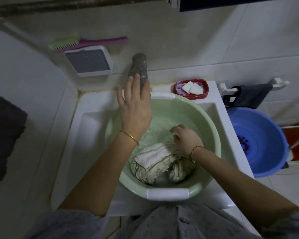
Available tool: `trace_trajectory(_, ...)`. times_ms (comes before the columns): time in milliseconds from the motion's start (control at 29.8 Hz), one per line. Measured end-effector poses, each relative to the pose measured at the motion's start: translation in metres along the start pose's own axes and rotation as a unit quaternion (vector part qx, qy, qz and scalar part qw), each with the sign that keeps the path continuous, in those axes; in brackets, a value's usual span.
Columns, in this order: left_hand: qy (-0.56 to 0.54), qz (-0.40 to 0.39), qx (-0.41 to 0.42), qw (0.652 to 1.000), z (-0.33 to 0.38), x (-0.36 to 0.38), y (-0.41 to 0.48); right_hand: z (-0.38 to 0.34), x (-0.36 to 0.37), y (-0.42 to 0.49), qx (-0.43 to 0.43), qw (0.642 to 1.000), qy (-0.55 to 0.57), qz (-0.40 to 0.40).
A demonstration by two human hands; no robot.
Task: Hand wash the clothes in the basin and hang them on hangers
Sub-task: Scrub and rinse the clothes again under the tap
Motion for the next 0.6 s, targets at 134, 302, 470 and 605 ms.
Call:
trace_trajectory(134, -0.035, -0.067, 0.055, 0.996, 0.028, 0.014, -0.046, 0.004, 0.005, -0.005, 0.010, 0.992, -0.128, -0.021)
trace_trajectory(302, -0.054, -0.532, 0.011, 0.845, 0.039, 0.062, -0.100, 0.001, 0.031, 0.000, 0.057, 0.969, -0.197, -0.138)
trace_trajectory(470, -0.029, -0.576, -0.032, 0.816, 0.031, 0.082, -0.113, -0.001, 0.048, 0.015, 0.052, 0.960, -0.223, -0.161)
trace_trajectory(605, 0.010, -0.581, -0.072, 0.810, 0.028, 0.089, -0.104, 0.002, 0.064, 0.035, 0.068, 0.966, -0.181, -0.171)
Point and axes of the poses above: each hand's wrist, its own y-axis towards the middle knuckle, its own x-axis out of the palm, z = x × y, the point moved 2 cm from there along y, towards the middle knuckle, and after that the axes turned 2 degrees about -z, right-handed, at the moved point
